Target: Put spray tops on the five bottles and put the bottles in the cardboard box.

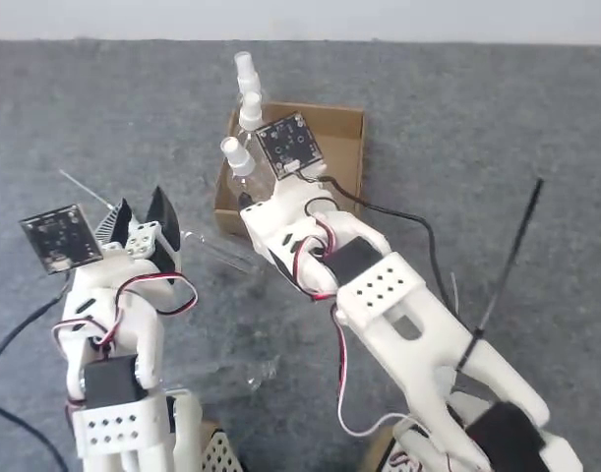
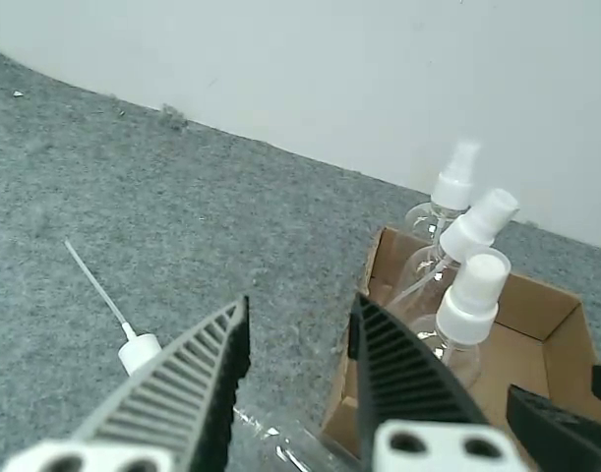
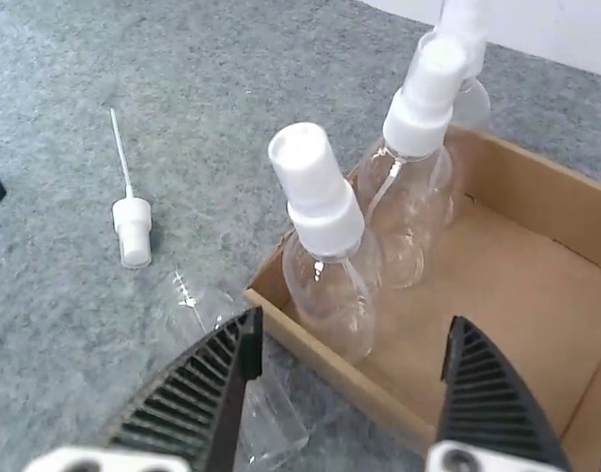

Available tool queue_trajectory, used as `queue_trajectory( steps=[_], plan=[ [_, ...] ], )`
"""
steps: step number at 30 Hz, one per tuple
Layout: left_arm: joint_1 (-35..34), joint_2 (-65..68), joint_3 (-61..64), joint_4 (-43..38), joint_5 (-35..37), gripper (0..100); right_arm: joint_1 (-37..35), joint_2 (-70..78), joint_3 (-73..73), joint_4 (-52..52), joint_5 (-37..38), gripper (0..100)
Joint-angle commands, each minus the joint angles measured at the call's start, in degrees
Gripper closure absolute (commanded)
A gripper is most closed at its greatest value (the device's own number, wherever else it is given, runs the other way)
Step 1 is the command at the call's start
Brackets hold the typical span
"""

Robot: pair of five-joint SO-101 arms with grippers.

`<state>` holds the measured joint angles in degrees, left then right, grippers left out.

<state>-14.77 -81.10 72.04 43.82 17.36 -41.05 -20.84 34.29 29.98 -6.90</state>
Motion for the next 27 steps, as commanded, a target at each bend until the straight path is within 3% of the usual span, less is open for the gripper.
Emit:
queue_trajectory(
  steps=[1, 7, 13, 27],
  plan=[
    [0.2, -0.4, -0.7, -1.8, 0.4, 84, 0.8, -6.6, -3.6, 4.1, 0.7, 74.9],
    [0.2, -0.4, -0.7, -1.8, 0.4, 84, 3.6, -13.3, -4.0, 10.6, 6.6, 75.9],
    [0.2, -0.4, -0.7, -1.8, 0.4, 84, 9.0, -18.9, -4.0, 14.6, 8.2, 87.4],
    [0.1, -0.4, -0.7, -1.8, 0.4, 84, 24.4, -21.9, -4.0, 38.8, 17.4, 88.0]
  ],
)
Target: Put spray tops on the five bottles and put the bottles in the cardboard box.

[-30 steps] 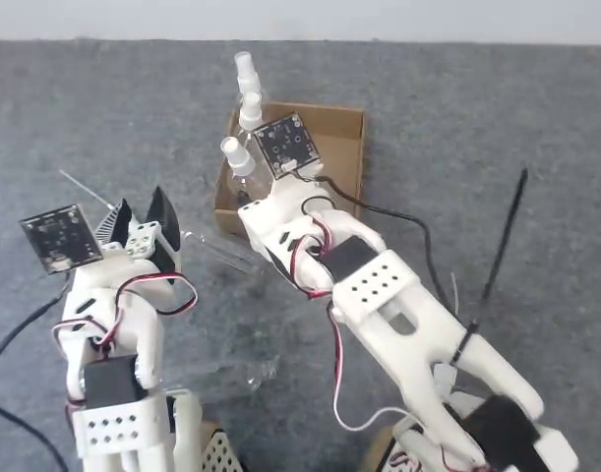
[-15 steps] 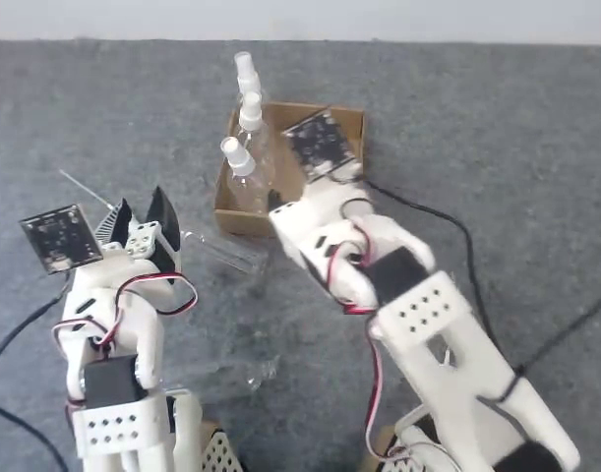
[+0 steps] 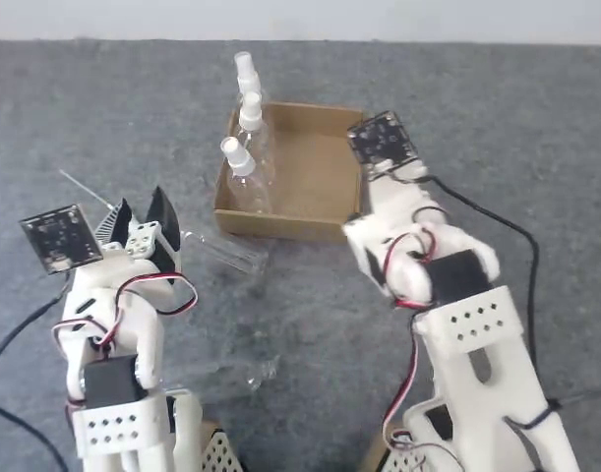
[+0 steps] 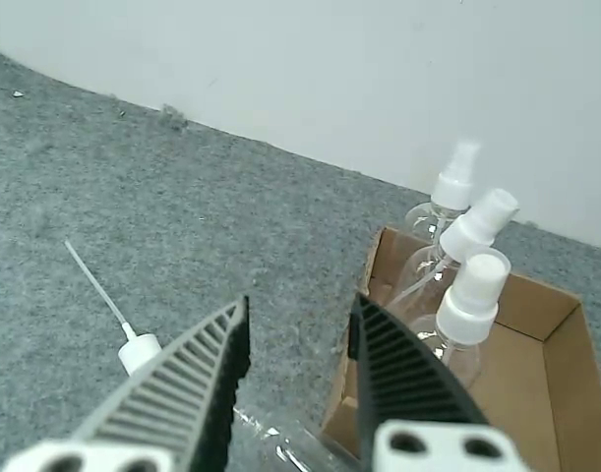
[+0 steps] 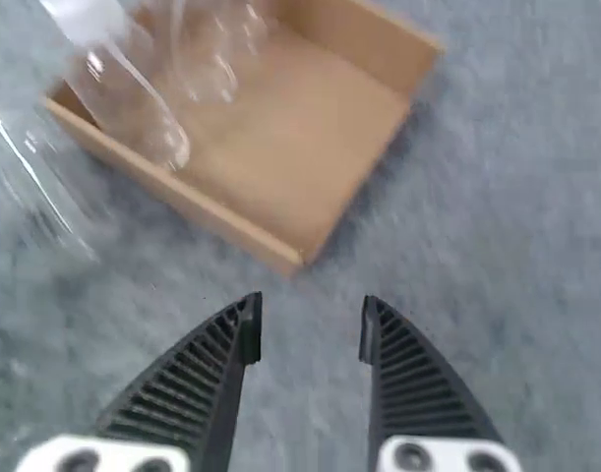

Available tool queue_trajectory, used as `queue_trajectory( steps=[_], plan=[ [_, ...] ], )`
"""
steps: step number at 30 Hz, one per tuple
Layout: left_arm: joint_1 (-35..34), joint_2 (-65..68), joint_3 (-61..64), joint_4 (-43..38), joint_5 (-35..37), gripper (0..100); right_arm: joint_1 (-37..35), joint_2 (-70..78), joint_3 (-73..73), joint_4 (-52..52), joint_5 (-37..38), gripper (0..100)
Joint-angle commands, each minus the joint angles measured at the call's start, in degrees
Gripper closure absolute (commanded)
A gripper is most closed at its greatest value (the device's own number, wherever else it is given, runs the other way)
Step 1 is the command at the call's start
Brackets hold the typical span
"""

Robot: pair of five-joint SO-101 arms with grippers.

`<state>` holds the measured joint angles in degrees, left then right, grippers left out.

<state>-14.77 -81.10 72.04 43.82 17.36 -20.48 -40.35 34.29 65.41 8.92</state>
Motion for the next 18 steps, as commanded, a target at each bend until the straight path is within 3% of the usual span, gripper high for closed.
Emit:
queue_trajectory(
  steps=[1, 9, 18],
  plan=[
    [0.1, -0.4, -0.7, -1.8, 0.4, 84, 5.1, -2.2, -4.0, 4.8, 1.8, 88.0],
    [-0.1, -0.4, -0.7, -1.8, 0.4, 84, 15.4, -2.0, -3.8, 14.1, 3.1, 88.6],
    [-0.1, -0.4, -0.7, -1.8, 0.4, 84, 24.1, -2.0, 1.0, 17.9, 11.6, 97.1]
  ],
)
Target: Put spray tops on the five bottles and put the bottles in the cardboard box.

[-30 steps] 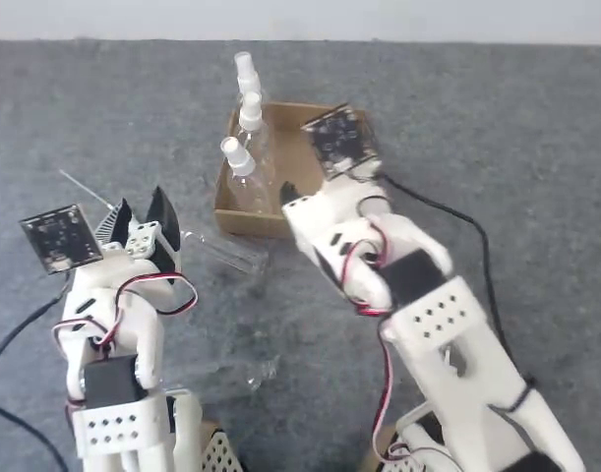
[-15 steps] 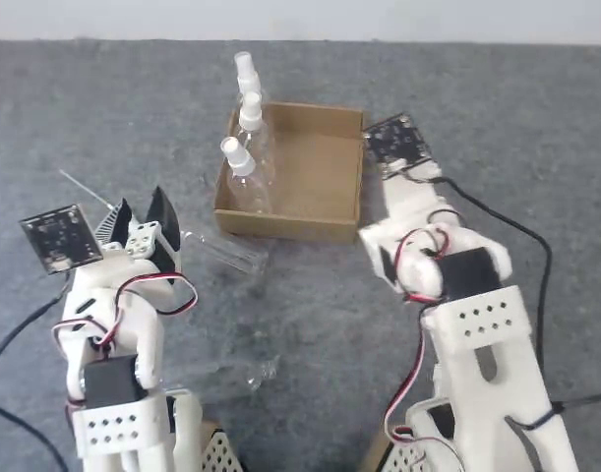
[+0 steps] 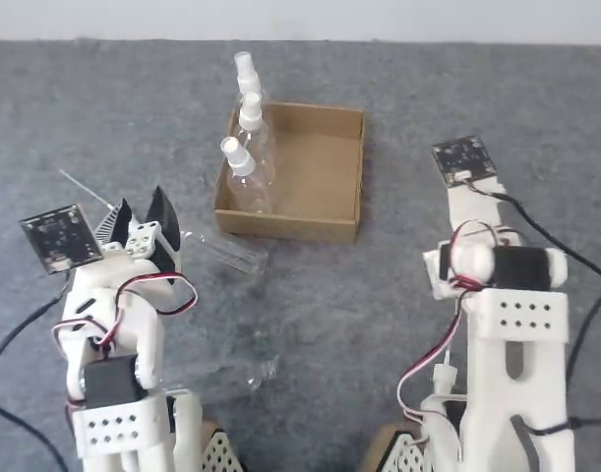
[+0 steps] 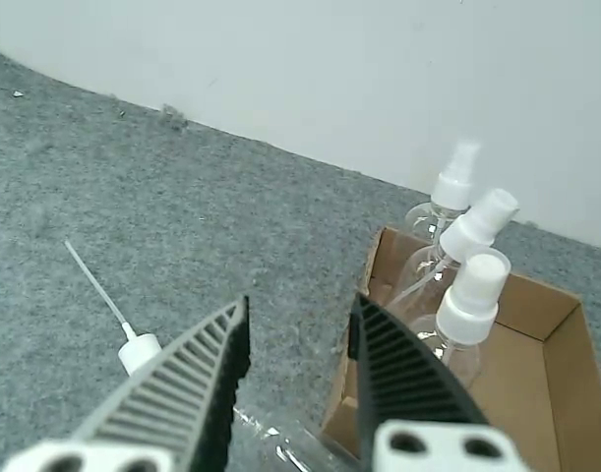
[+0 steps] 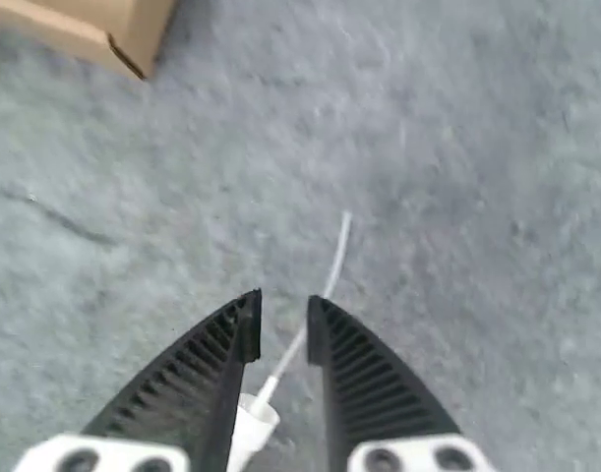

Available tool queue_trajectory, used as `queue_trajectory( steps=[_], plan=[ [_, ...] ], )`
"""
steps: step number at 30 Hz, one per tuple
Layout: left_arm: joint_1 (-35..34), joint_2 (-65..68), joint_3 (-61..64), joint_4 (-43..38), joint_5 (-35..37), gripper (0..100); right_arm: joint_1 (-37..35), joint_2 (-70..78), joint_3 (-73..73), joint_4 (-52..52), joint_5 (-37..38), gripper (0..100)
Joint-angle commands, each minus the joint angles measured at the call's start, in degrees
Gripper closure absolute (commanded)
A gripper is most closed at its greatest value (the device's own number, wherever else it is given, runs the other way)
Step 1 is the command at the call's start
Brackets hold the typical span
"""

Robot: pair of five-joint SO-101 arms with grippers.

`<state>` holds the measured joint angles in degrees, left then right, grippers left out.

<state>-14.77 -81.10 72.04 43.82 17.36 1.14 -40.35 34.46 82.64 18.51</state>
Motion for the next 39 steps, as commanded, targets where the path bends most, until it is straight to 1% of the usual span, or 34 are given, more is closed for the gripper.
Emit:
queue_trajectory(
  steps=[1, 5, 9, 13, 18, 22, 28, 35, 37, 39],
  plan=[
    [-0.1, -0.4, -0.7, -1.8, 0.4, 84, 2.9, -2.0, 2.0, 0.6, 2.5, 97.1],
    [0.0, -0.4, -0.7, -1.8, 0.4, 84, 3.2, -2.0, 6.0, 0.7, 2.6, 96.0],
    [-0.2, -0.4, -0.7, -1.8, 0.4, 84, 3.2, -1.9, 10.5, 0.3, 2.6, 89.0],
    [-0.2, -0.4, -0.7, -1.8, 0.4, 84, 3.2, -1.9, 14.4, -0.7, 2.5, 85.3],
    [-0.1, -0.4, -0.7, -1.8, 0.4, 84, 3.2, -1.9, 18.9, -5.2, -2.3, 80.5],
    [-0.1, -0.4, -0.7, -1.8, 0.4, 84, 3.0, -1.9, 20.0, -5.6, -2.5, 75.8],
    [0.0, -0.4, -0.7, -1.8, 0.2, 84, 2.8, 0.1, 21.0, -6.7, -2.4, 75.7],
    [-0.1, -0.4, -0.7, -1.8, 0.2, 84, 2.7, 15.1, 20.7, -11.6, -2.2, 76.0],
    [-0.1, -0.4, -0.7, -1.8, 0.2, 84, 2.7, 17.4, 20.7, -13.3, -2.1, 80.2],
    [-0.2, -0.4, -0.7, -1.8, 0.2, 84, 2.7, 17.5, 20.7, -14.3, -1.0, 88.1]
  ],
)
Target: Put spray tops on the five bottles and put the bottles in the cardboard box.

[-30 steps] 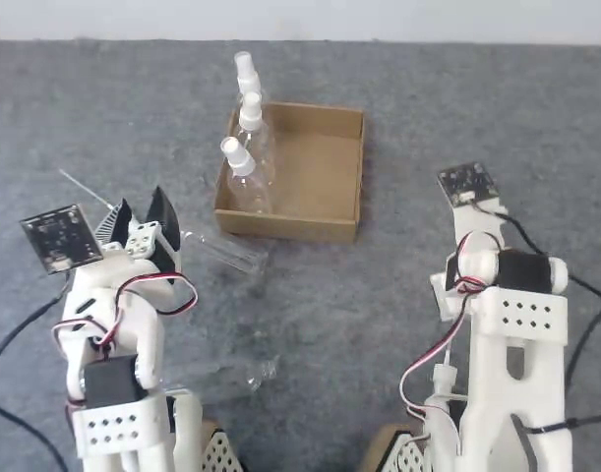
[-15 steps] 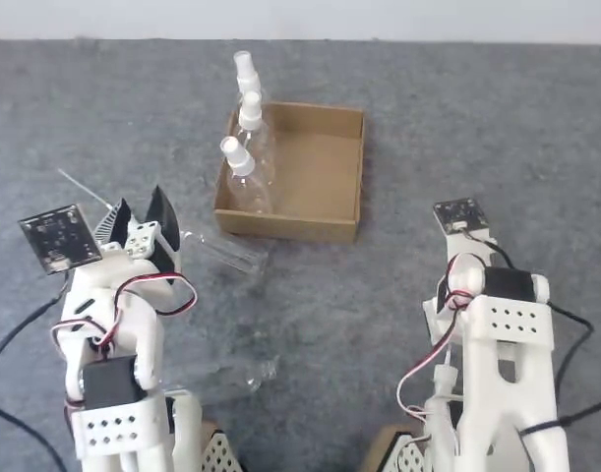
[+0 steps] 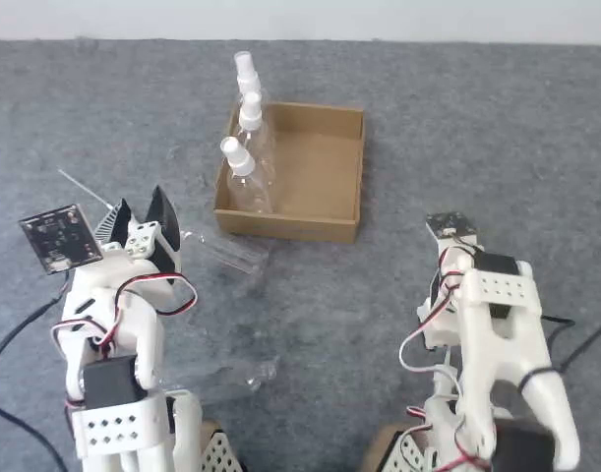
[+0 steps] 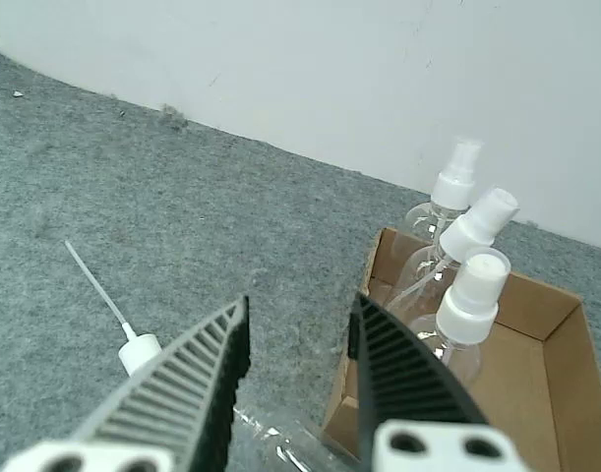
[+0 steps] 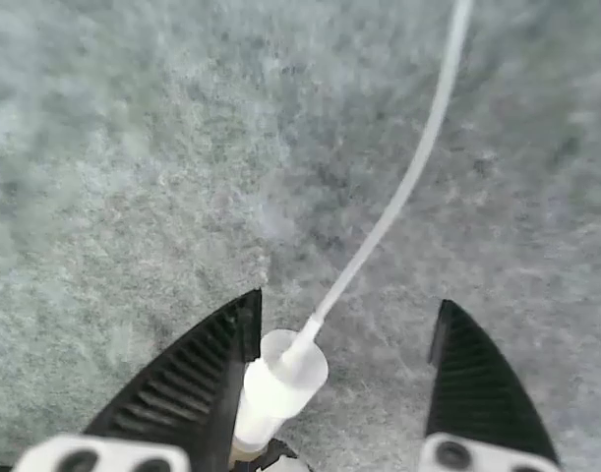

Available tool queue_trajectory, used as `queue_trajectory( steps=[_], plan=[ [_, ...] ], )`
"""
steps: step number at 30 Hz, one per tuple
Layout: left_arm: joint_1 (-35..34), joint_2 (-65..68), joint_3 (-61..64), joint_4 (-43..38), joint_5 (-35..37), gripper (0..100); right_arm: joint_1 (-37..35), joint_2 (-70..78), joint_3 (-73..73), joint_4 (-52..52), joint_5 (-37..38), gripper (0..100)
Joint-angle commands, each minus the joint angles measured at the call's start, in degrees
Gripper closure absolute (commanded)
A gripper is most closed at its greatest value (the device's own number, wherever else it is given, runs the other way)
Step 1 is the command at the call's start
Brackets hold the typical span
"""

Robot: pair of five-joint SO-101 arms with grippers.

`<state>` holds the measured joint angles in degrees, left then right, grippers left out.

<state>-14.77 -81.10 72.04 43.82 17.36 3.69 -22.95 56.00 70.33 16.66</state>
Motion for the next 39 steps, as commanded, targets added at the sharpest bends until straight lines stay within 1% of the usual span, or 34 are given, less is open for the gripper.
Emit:
queue_trajectory(
  steps=[1, 3, 4, 11, 15, 18, 22, 24, 30, 32, 35, 39],
  plan=[
    [-0.2, -0.4, -0.7, -1.8, 0.1, 84, 0.1, -0.4, -1.0, -2.0, 1.9, 92.1],
    [-0.2, -0.4, -0.7, -1.8, 0.1, 84, 0.1, -1.8, -1.7, -1.7, 3.3, 98.4],
    [-0.2, -0.4, -0.7, -1.8, 0.1, 84, 0.1, -2.6, -2.1, -1.0, 3.6, 99.5],
    [-0.2, -0.4, -0.7, -1.8, 0.1, 84, -1.3, -9.0, -6.6, 7.4, 6.5, 99.1],
    [-0.3, -0.4, -0.7, -1.8, 0.1, 84, -4.1, -12.0, -6.9, 9.5, 6.3, 99.1],
    [-0.3, -0.4, -0.7, -1.8, 0.1, 84, -5.7, -12.3, -6.7, 10.2, 6.2, 97.4],
    [-0.3, -0.4, -0.7, -1.8, 0.1, 84, -5.6, -12.3, -5.3, 10.2, 6.2, 84.4],
    [-0.3, -0.4, -0.7, -1.8, 0.1, 84, -5.9, -12.3, -3.6, 10.5, 6.4, 81.0],
    [-0.3, -0.4, -0.7, -1.9, 0.1, 84, -6.0, -12.2, -2.3, 9.6, 6.6, 85.4],
    [-0.2, -0.4, -0.7, -1.9, 0.0, 84, -6.0, -11.5, -1.8, 9.1, 6.6, 85.4],
    [-0.2, -0.4, -0.7, -1.9, 0.0, 84, -6.0, -7.3, -2.2, 8.2, 7.1, 85.5],
    [-0.1, -0.4, -0.7, -1.9, 0.0, 84, -6.1, 1.4, -5.7, 9.2, 9.9, 85.4]
  ],
)
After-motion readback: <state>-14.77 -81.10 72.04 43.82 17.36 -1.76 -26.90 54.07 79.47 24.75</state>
